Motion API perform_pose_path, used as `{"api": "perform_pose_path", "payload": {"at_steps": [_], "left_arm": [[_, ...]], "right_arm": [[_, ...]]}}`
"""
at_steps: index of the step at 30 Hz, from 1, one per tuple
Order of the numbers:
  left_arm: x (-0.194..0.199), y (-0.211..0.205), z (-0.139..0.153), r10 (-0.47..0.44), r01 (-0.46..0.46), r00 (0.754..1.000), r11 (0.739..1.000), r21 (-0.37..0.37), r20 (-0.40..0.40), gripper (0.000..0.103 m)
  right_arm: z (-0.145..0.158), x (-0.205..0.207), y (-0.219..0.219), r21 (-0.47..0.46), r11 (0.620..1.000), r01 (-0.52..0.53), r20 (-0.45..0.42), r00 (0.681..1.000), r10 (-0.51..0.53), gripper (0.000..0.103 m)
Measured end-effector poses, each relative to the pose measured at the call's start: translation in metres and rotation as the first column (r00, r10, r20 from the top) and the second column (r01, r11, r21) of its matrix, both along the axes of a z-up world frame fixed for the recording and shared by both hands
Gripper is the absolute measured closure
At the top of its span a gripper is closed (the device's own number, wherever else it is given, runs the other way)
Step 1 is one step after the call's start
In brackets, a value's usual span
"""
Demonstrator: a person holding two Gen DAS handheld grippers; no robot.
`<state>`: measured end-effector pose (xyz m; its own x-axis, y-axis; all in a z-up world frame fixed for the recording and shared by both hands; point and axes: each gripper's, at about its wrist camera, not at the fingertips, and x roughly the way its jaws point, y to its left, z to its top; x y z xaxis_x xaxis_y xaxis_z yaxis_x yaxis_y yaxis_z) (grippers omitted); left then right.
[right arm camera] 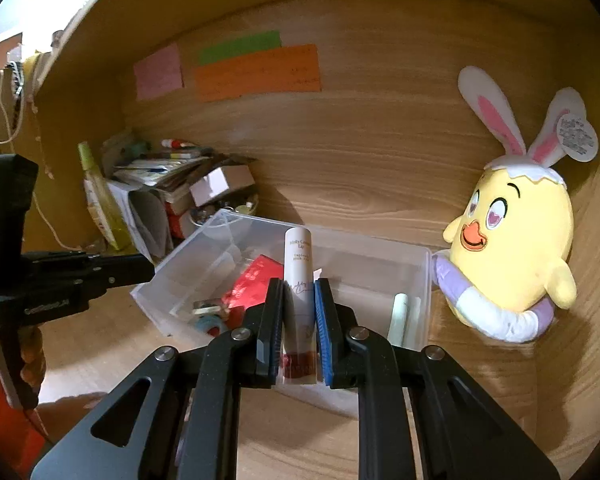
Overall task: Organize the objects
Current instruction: 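Carry the bead and white tube over the bin with both grippers, then open both grippers to release the bead and tube into the bin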
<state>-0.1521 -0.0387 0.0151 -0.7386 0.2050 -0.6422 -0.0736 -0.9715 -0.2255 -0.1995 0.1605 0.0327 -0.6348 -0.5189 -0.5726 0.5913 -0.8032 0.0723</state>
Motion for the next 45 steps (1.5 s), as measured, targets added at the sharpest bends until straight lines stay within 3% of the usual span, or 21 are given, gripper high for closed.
{"api": "perform_pose_path", "payload": {"at_steps": [11, 25, 29, 31, 34, 37, 39, 45], "left_arm": [[-0.039, -0.001, -0.032, -0.011, 0.009, 0.994, 1.0, 0.018, 0.108, 0.091], [-0.044, 0.008, -0.037, -0.027, 0.029, 0.994, 1.0, -0.013, 0.106, 0.09], [-0.043, 0.008, -0.035, -0.026, 0.027, 0.994, 1.0, -0.011, 0.106, 0.077], [-0.042, 0.009, -0.034, -0.023, 0.024, 0.995, 1.0, -0.014, 0.099, 0.073], [-0.037, 0.009, -0.028, -0.023, 0.025, 0.996, 0.999, -0.02, 0.083, 0.066], [-0.03, 0.01, -0.021, -0.008, 0.011, 0.998, 0.999, -0.036, 0.061, 0.051], [-0.024, 0.01, -0.016, 0.002, 0.0, 0.999, 0.999, -0.044, 0.042, 0.042], [-0.004, 0.006, -0.001, 0.018, -0.018, 1.0, 0.998, -0.059, 0.011, 0.034]], "right_arm": [[-0.041, -0.035, -0.007, 0.065, 0.997, 0.034, 0.108, 0.993, -0.041, 0.089], [-0.062, -0.046, -0.015, 0.104, 0.994, 0.024, 0.16, 0.986, -0.041, 0.089], [-0.061, -0.045, -0.016, 0.113, 0.993, 0.028, 0.159, 0.986, -0.046, 0.089], [-0.059, -0.044, -0.015, 0.113, 0.993, 0.026, 0.162, 0.986, -0.044, 0.085], [-0.055, -0.04, -0.015, 0.107, 0.994, 0.027, 0.15, 0.988, -0.043, 0.07], [-0.046, -0.032, -0.016, 0.107, 0.994, 0.028, 0.118, 0.992, -0.041, 0.062], [-0.039, -0.026, -0.017, 0.1, 0.995, 0.028, 0.1, 0.994, -0.038, 0.05], [-0.019, -0.001, -0.019, 0.08, 0.997, 0.022, 0.038, 0.999, -0.025, 0.036]]}}
